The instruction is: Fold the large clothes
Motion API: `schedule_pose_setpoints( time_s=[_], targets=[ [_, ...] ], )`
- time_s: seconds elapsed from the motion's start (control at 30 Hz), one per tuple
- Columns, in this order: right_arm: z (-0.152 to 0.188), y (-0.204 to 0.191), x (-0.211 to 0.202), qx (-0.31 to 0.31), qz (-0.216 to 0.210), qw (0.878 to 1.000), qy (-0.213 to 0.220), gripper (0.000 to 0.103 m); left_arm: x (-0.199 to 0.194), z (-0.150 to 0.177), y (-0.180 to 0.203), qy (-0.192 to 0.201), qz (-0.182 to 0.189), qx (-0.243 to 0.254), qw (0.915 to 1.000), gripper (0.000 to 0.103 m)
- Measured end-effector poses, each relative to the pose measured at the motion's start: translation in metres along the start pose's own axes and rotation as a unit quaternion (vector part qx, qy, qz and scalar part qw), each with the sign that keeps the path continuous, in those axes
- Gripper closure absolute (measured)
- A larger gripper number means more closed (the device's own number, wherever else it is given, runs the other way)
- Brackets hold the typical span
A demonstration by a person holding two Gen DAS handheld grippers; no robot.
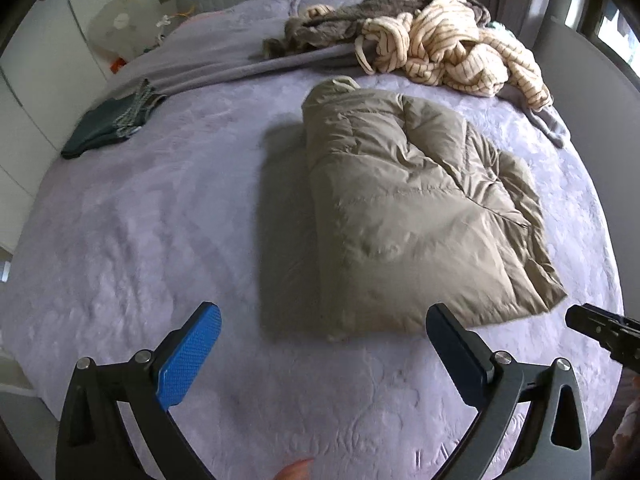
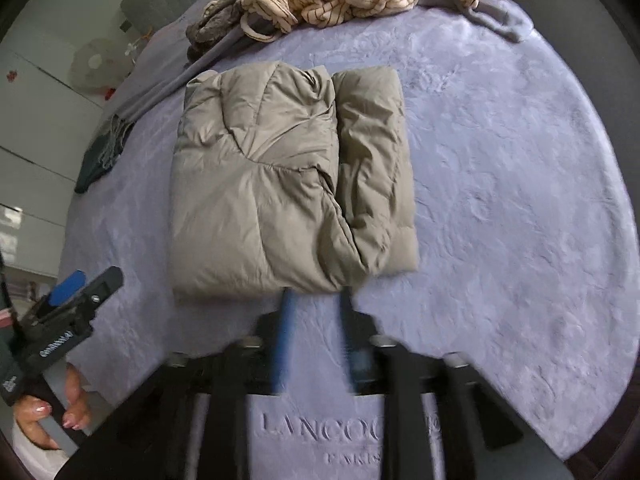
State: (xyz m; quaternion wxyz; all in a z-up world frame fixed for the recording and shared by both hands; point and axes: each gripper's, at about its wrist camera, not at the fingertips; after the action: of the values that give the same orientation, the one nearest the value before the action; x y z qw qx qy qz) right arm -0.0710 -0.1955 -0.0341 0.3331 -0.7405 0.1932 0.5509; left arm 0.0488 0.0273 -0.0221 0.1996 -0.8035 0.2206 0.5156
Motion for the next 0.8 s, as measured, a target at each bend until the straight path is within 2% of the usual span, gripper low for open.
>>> schedule_pose_setpoints(
  time_s=[0.03,0.23,0.27,0.3,0.33,0.47,0.5,0.6,0.8],
  targets=[
    [0.004,-0.001,-0.007,-0.004,0.006,1.000,0.008,0.039,-0.005,0.002,-0.001,0.003,-0.002,-0.001,1.0000,0.000],
    [0.018,-0.015,-0.049,-0.032,0.033,0.997,0.058,0.036,-0.047,0.011,-0.004,0.035,-0.010,-0.010,0.9993,0.000],
    [0.020,-0.018,-0.055,-0.036,0.038,0.996,0.065,0.033,-0.053,0.010,-0.005,0.039,-0.006,-0.014,0.9991,0.000],
    [0.020,-0.021,-0.062,-0.041,0.042,0.996,0.074,0.024,-0.058,0.009,-0.007,0.044,-0.001,-0.019,0.9989,0.000],
    [0.021,-0.023,-0.066,-0.044,0.043,0.995,0.081,0.020,-0.065,0.008,-0.008,0.048,0.005,-0.023,0.9986,0.000],
    [0.023,-0.034,-0.087,-0.057,0.051,0.991,0.111,0.019,-0.082,0.007,-0.009,0.053,0.006,-0.029,0.9981,0.000],
    [0.023,-0.037,-0.091,-0.059,0.052,0.990,0.115,0.014,-0.086,0.007,-0.008,0.054,0.000,-0.027,0.9982,0.000],
    [0.024,-0.043,-0.099,-0.064,0.057,0.988,0.132,0.010,-0.094,0.007,-0.008,0.057,-0.010,-0.025,0.9980,0.000],
    [0.026,-0.054,-0.108,-0.073,0.066,0.983,0.152,0.009,-0.103,0.008,-0.009,0.059,-0.023,-0.025,0.9977,0.000]
  ],
)
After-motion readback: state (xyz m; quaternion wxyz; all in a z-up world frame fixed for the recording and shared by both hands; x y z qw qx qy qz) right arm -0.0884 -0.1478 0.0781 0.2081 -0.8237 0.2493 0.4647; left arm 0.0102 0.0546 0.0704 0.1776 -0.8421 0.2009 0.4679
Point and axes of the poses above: each gripper's, at about its wrist camera, not at the fingertips, and x roughly the way its jaws point, y to its right, z to its underside, and after that the axes turned 11 degrees about x, right-handed
